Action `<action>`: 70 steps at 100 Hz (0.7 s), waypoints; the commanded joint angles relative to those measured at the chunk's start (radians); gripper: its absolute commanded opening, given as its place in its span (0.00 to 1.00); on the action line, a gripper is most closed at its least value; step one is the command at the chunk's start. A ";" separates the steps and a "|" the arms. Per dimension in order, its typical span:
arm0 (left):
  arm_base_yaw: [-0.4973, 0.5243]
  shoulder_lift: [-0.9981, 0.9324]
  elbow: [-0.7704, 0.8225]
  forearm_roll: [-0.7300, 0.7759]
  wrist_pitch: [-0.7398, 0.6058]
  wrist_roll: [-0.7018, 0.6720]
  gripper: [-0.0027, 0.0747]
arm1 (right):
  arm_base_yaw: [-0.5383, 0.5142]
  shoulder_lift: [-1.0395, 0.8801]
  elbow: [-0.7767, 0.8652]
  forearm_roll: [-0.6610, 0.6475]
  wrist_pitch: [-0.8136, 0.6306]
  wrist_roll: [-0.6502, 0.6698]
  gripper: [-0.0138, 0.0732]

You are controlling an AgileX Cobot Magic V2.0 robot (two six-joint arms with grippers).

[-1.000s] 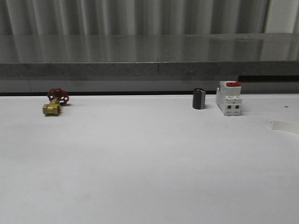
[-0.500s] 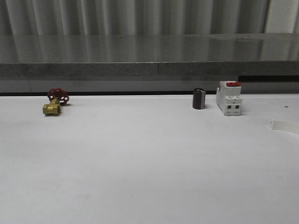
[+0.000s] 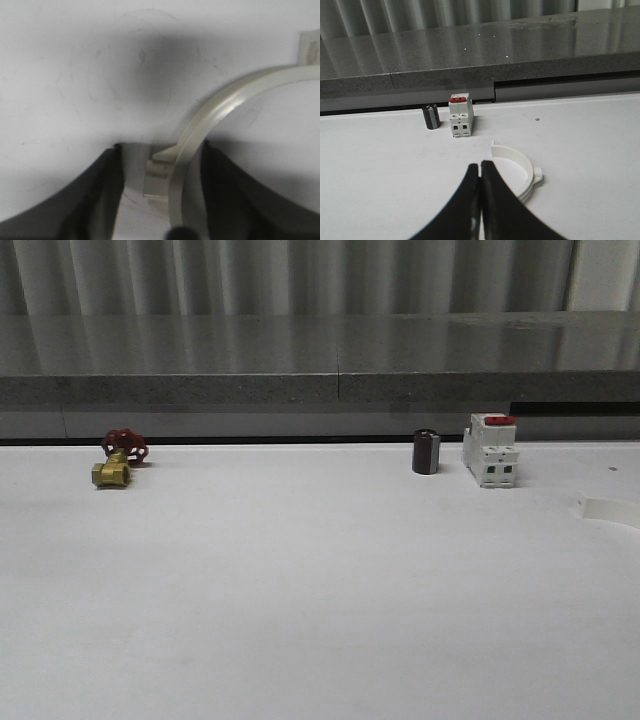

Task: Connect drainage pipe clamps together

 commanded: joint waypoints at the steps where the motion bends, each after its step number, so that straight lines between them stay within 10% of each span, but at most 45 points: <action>1: 0.002 -0.052 -0.027 -0.011 -0.012 0.000 0.23 | -0.006 -0.020 -0.015 0.002 -0.075 -0.004 0.02; 16: 0.002 -0.056 -0.027 -0.037 0.002 0.000 0.06 | -0.006 -0.020 -0.015 0.002 -0.075 -0.004 0.02; 70: -0.258 -0.237 -0.025 -0.224 0.135 -0.182 0.06 | -0.006 -0.020 -0.015 0.002 -0.075 -0.004 0.02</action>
